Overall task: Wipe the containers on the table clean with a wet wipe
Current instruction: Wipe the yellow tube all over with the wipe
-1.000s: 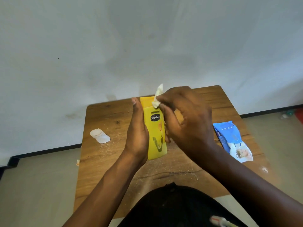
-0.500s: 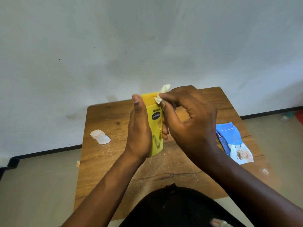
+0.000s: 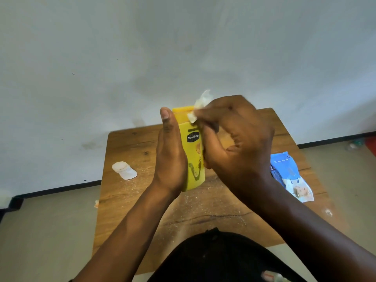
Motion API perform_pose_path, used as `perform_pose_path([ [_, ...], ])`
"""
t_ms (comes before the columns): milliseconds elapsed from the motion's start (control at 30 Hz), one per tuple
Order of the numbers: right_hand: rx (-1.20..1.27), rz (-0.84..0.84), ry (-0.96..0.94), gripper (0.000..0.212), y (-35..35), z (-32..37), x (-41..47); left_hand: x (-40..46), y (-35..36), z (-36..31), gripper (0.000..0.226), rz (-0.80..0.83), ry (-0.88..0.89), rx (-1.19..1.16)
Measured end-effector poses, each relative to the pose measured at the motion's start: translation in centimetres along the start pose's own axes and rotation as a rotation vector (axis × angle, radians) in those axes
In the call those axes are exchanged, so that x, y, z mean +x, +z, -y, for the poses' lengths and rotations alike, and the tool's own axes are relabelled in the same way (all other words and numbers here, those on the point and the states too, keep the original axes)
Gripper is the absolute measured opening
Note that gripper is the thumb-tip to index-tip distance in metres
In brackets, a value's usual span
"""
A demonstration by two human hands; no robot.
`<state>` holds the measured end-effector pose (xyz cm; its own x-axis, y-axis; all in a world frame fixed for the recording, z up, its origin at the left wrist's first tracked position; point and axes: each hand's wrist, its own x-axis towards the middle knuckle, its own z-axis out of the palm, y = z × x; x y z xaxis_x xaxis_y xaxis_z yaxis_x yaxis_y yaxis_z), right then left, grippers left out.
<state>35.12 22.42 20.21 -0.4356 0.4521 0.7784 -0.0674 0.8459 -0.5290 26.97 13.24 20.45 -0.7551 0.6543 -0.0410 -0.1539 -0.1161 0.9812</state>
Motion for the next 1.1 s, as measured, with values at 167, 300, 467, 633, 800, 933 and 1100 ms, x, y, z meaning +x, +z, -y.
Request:
perform_pose_path([
  [167, -0.031, 0.109, -0.093, 0.012, 0.3, 0.6, -1.1, 0.8, -0.6, 0.2, 0.073, 0.002, -0.02, -0.098],
  [300, -0.022, 0.057, -0.002, 0.013, 0.1, 0.0, -1.4, 0.8, -0.5, 0.0, 0.074, 0.028, -0.056, -0.141],
  [467, 0.001, 0.24, -0.08, 0.014, 0.4, 1.3, -2.6, 1.3, -0.7, -0.6, 0.081, 0.087, -0.101, -0.25],
  [633, 0.096, 0.218, 0.099, 0.014, 0.2, 0.6, -1.7, 1.5, -1.3, -0.7, 0.078, 0.107, -0.154, -0.364],
  [800, -0.026, 0.441, -0.071, 0.02, 0.1, 1.1, -3.3, 2.0, -1.7, -1.0, 0.078, 0.063, -0.175, -0.404],
  [933, -0.014, 0.288, 0.094, 0.017, -0.2, -0.1, -2.8, 2.2, -1.8, -0.9, 0.078, 0.04, -0.17, -0.442],
  [1100, -0.067, 0.456, -0.127, 0.015, -0.1, 0.2, -4.2, 2.6, -2.1, -0.7, 0.078, 0.011, -0.195, -0.466],
])
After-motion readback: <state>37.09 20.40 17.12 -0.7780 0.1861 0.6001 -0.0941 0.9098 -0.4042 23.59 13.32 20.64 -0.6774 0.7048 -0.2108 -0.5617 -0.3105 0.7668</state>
